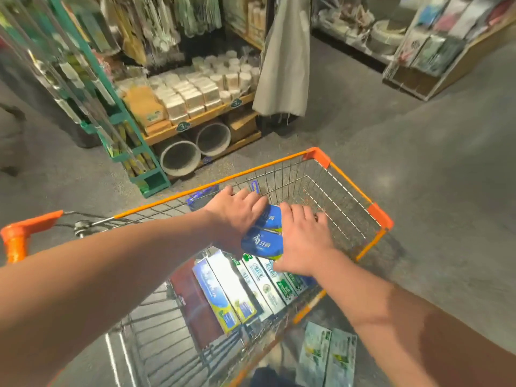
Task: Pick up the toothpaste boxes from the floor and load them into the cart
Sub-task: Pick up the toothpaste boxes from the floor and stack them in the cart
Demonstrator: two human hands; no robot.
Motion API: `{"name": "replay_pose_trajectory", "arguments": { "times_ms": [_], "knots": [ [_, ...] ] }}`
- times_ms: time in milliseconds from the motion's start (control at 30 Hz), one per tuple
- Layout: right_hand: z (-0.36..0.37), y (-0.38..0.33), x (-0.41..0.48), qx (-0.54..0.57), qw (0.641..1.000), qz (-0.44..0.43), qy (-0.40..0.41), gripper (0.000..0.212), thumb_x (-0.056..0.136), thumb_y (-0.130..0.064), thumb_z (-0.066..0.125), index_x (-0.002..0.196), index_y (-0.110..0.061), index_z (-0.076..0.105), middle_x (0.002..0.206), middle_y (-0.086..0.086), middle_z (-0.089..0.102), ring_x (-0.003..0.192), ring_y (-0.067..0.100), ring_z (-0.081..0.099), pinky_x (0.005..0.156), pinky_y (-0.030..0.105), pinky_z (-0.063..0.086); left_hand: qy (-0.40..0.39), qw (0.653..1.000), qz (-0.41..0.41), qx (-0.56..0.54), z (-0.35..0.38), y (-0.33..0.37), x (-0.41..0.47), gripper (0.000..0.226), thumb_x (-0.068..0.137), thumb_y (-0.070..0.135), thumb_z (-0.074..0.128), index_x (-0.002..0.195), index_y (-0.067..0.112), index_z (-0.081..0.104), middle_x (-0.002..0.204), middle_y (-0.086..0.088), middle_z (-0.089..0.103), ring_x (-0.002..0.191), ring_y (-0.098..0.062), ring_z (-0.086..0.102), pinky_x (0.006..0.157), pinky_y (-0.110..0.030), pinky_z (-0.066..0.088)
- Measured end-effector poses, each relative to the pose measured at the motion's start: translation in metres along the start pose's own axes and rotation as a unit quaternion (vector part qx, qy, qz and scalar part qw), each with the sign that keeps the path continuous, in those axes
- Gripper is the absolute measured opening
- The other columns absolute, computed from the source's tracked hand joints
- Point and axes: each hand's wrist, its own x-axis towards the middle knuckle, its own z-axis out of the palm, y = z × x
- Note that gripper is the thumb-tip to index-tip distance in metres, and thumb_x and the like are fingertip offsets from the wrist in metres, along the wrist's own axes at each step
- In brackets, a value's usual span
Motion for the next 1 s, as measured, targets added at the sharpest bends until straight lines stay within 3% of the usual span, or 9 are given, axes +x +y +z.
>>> {"name": "replay_pose_trajectory", "arguments": {
  "times_ms": [167,333,467,533,600,667,700,833,1000],
  "knots": [
    [0.070,-0.032,0.046,0.049,0.993,0.096,-0.052,0.135,0.049,-0.069,0.080,0.152,-0.014,0.013,0.141,0.006,0.040,0.129,0.026,0.040,0.104,0.051,0.034,-0.046,0.997,0.056,0.013,0.073,-0.026,0.059,0.139,0.051,0.070,0.082,0.154,0.014,0.008,0.142,0.000,0.037,0.129,-0.023,0.043,0.104,-0.051,0.032],
    [0.149,-0.059,0.084,0.063,0.968,0.200,-0.139,0.136,0.049,-0.069,0.085,0.149,-0.016,0.009,0.140,0.004,0.033,0.133,0.025,0.035,0.106,0.066,0.033,-0.093,0.989,0.113,0.008,0.157,-0.026,0.112,0.141,0.050,0.067,0.085,0.154,0.021,0.001,0.149,0.003,0.026,0.135,-0.021,0.035,0.106,-0.068,0.029],
    [0.212,-0.072,0.095,0.077,0.950,0.255,-0.163,0.124,0.054,-0.053,0.089,0.143,-0.020,0.009,0.133,0.001,0.030,0.128,0.023,0.033,0.095,0.058,0.047,-0.106,0.984,0.138,-0.021,0.216,-0.012,0.133,0.141,0.049,0.071,0.086,0.154,0.023,0.005,0.151,0.006,0.026,0.134,-0.020,0.034,0.093,-0.053,0.046],
    [0.232,-0.078,0.094,0.104,0.940,0.282,-0.164,0.100,0.072,-0.043,0.082,0.144,-0.021,0.016,0.132,0.002,0.033,0.128,0.023,0.036,0.089,0.046,0.049,-0.111,0.981,0.158,-0.024,0.234,-0.005,0.139,0.138,0.050,0.067,0.088,0.153,0.024,0.007,0.150,0.006,0.026,0.132,-0.020,0.034,0.083,-0.046,0.049],
    [0.253,-0.087,0.092,0.119,0.940,0.307,-0.090,0.053,0.092,-0.023,0.054,0.140,-0.016,0.032,0.126,0.009,0.046,0.120,0.030,0.047,0.083,0.043,0.049,-0.118,0.977,0.178,-0.023,0.248,0.001,0.144,0.137,0.051,0.064,0.090,0.154,0.026,0.007,0.150,0.006,0.025,0.133,-0.021,0.032,0.081,-0.046,0.048],
    [0.264,-0.094,0.086,0.147,0.932,0.331,-0.029,0.037,0.088,-0.013,0.045,0.125,-0.009,0.042,0.108,0.019,0.054,0.100,0.040,0.057,0.071,0.046,0.052,-0.119,0.973,0.198,-0.007,0.258,0.006,0.149,0.139,0.050,0.064,0.090,0.154,0.028,0.005,0.152,0.006,0.023,0.134,-0.021,0.030,0.083,-0.050,0.048],
    [0.270,-0.095,0.083,0.160,0.927,0.340,-0.013,0.044,0.084,-0.017,0.052,0.125,-0.009,0.039,0.111,0.020,0.050,0.101,0.040,0.056,0.071,0.048,0.053,-0.117,0.971,0.210,-0.001,0.261,0.007,0.152,0.141,0.050,0.064,0.090,0.154,0.028,0.002,0.152,0.006,0.023,0.134,-0.021,0.030,0.083,-0.051,0.049],
    [0.269,-0.097,0.073,0.185,0.903,0.360,-0.147,0.107,0.063,-0.051,0.076,0.144,-0.017,0.016,0.127,0.003,0.031,0.122,0.026,0.034,0.090,0.042,0.048,-0.110,0.960,0.257,0.002,0.266,0.006,0.163,0.147,0.051,0.073,0.085,0.153,0.032,-0.012,0.156,0.009,0.020,0.137,-0.022,0.027,0.093,-0.050,0.044],
    [0.271,-0.092,0.080,0.209,0.895,0.333,-0.212,0.138,0.051,-0.068,0.083,0.146,-0.015,-0.001,0.136,0.004,0.022,0.132,0.026,0.022,0.098,0.046,0.047,-0.129,0.957,0.259,-0.022,0.267,0.008,0.173,0.144,0.050,0.074,0.085,0.157,0.033,-0.003,0.155,0.009,0.021,0.140,-0.021,0.024,0.099,-0.050,0.037]
  ]
}}
